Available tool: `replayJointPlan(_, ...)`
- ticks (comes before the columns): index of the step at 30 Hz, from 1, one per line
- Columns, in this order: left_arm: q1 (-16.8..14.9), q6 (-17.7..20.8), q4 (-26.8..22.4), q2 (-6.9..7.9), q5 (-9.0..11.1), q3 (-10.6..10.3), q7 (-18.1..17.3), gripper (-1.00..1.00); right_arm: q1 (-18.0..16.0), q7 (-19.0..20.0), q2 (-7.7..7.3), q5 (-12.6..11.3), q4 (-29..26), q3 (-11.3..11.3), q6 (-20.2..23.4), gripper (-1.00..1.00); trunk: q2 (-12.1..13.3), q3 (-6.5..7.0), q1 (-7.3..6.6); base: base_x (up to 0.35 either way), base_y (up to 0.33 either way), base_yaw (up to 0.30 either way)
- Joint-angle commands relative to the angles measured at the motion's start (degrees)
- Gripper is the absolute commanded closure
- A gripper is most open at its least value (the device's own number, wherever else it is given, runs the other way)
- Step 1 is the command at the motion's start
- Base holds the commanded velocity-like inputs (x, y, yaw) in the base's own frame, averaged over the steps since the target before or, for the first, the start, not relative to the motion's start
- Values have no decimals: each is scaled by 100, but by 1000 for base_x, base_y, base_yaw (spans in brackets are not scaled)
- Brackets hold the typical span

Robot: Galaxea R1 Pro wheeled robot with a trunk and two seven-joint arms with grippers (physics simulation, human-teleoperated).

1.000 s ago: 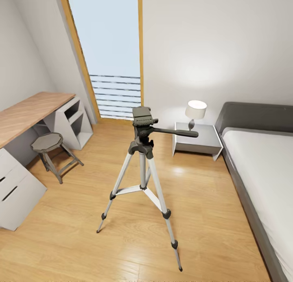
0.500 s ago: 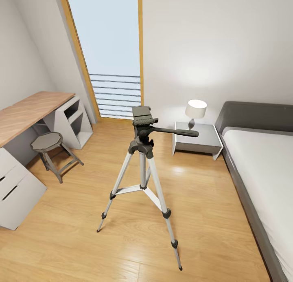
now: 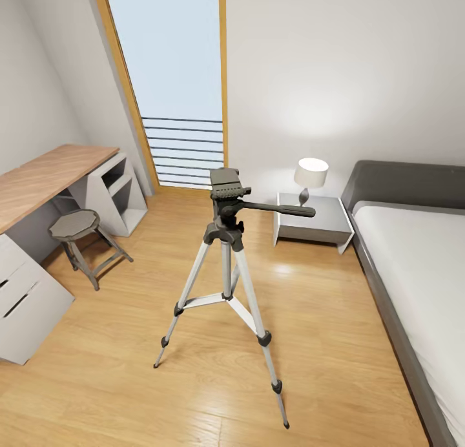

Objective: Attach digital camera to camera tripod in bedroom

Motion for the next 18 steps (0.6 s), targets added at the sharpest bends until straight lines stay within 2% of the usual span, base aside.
replayJointPlan(1, -1, -10, 1, -1, 39, -47, 9, 100, -7, 15, -4, 56, 11, -49, -4, -100, -9, -9, 3, 0, 0, 0)
replayJointPlan(9, -3, -10, 1, -1, 39, -47, 9, 100, -7, -2, 2, 57, 7, -53, 2, -100, -9, -9, 3, 0, 0, 35)
replayJointPlan(18, -2, -10, 1, -1, 39, -47, 9, 100, -7, -8, 7, 57, 3, -50, 5, -100, -9, -9, 3, 0, 0, 225)
